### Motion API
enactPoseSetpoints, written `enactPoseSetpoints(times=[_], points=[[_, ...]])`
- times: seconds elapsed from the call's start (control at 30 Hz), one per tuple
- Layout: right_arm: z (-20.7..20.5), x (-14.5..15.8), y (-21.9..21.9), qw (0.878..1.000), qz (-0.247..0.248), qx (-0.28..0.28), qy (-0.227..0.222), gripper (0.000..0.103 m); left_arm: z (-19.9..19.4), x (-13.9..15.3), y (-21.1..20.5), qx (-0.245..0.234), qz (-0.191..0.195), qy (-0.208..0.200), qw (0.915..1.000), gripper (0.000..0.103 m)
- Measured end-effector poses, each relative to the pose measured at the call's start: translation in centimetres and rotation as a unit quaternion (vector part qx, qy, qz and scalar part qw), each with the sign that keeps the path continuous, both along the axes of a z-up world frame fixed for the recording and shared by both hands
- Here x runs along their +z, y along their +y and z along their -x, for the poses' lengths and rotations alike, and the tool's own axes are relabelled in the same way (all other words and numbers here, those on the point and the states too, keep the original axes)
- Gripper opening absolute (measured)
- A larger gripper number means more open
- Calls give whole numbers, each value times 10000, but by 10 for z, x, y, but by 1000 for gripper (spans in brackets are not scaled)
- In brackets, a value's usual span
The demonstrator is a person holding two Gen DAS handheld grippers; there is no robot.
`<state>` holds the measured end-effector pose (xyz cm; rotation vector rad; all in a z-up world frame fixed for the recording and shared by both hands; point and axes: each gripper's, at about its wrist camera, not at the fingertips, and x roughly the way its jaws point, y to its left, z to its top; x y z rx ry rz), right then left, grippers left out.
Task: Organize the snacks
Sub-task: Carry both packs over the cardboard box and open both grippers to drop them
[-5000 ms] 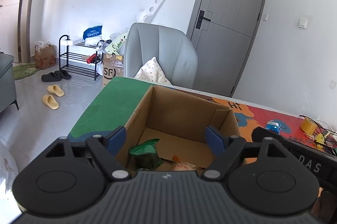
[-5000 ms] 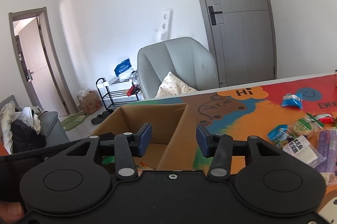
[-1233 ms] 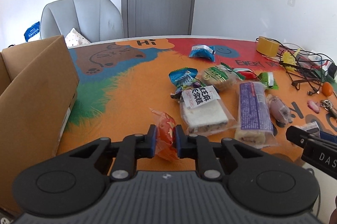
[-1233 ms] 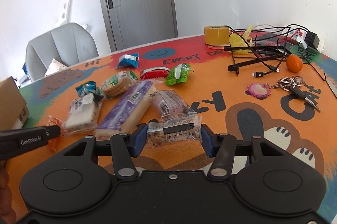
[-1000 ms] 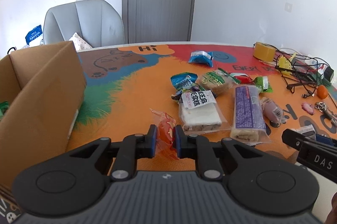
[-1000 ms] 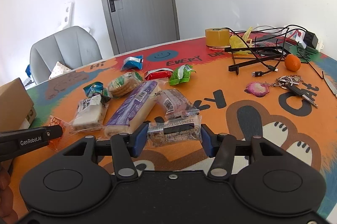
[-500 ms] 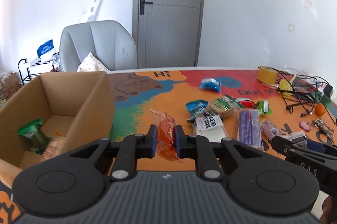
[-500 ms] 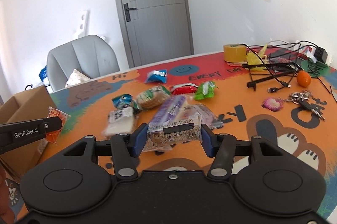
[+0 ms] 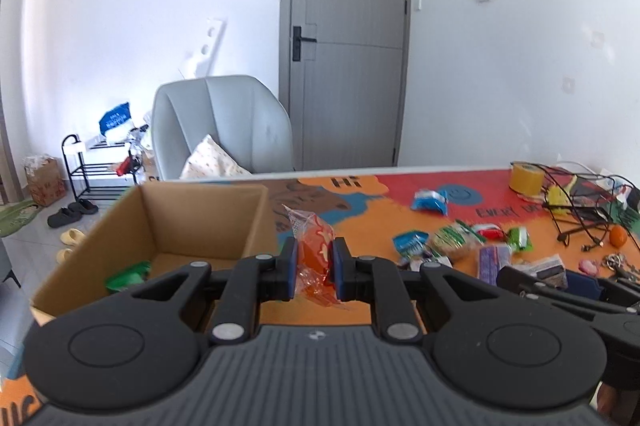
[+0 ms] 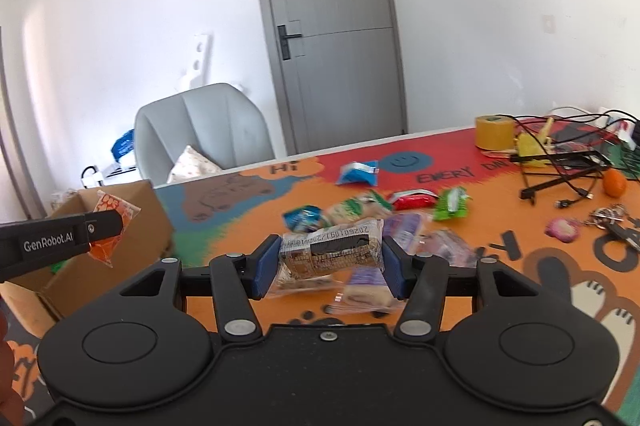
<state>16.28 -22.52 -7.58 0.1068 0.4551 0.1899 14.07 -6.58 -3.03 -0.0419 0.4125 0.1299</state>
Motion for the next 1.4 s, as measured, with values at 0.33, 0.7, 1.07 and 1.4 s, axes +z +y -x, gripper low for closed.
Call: enactPoseSetpoints(times=[0.33, 0.7, 1.07, 1.4], points=[[5, 18, 30, 9994, 11, 255, -228, 53, 12, 15, 29, 229, 111, -148, 9996, 17], [10, 33, 70, 9973, 47, 594, -426, 54, 27, 22, 73, 583, 239, -267, 9977, 17], [3, 36, 121, 9941, 119, 987, -432, 54, 29, 14, 124, 906, 515, -80, 9945, 17], [-4, 38, 158, 9919, 193, 1203, -369, 54, 24, 9, 145, 783, 862, 34, 9932, 27]])
